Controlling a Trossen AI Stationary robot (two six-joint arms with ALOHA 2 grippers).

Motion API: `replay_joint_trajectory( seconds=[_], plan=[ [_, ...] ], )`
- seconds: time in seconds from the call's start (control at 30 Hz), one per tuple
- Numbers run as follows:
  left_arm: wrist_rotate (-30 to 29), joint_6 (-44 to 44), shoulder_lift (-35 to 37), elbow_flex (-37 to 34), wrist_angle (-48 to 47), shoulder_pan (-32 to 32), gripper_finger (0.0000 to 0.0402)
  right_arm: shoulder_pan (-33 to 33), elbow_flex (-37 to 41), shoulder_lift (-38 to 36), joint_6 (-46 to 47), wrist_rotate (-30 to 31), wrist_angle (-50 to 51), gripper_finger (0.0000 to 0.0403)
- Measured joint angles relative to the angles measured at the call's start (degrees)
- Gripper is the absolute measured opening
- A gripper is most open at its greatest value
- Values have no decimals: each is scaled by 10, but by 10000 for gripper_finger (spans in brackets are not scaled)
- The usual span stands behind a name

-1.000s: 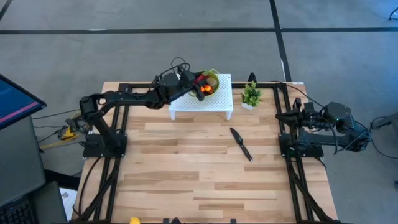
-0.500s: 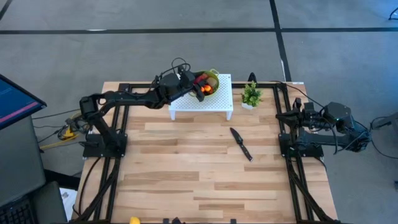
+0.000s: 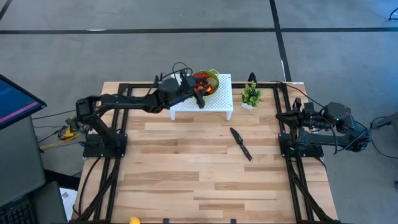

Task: Pick & Place Fruit
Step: Put the yellow lemon into the green strainer bowl

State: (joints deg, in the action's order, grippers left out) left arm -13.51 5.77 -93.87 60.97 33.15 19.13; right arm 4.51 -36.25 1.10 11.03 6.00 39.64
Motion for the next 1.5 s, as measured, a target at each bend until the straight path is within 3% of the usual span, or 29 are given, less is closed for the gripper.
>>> replay_joint_trajectory(
  seconds=[0.5,0.77,0.93,1.2,1.33,1.5],
  plan=[
    [76,9,192,0,-336,-252,175,0,0,0,0,0,0,17],
    [73,-10,264,0,-496,-427,193,0,0,0,0,0,0,17],
    [61,-99,258,1,-562,-513,263,0,0,0,0,0,0,17],
    [70,-234,225,0,-656,-601,376,0,0,0,0,0,0,17],
    [112,-283,205,0,-659,-646,398,0,0,0,0,0,0,17],
    [131,-309,159,0,-660,-711,388,0,0,0,0,0,0,17]
  ],
)
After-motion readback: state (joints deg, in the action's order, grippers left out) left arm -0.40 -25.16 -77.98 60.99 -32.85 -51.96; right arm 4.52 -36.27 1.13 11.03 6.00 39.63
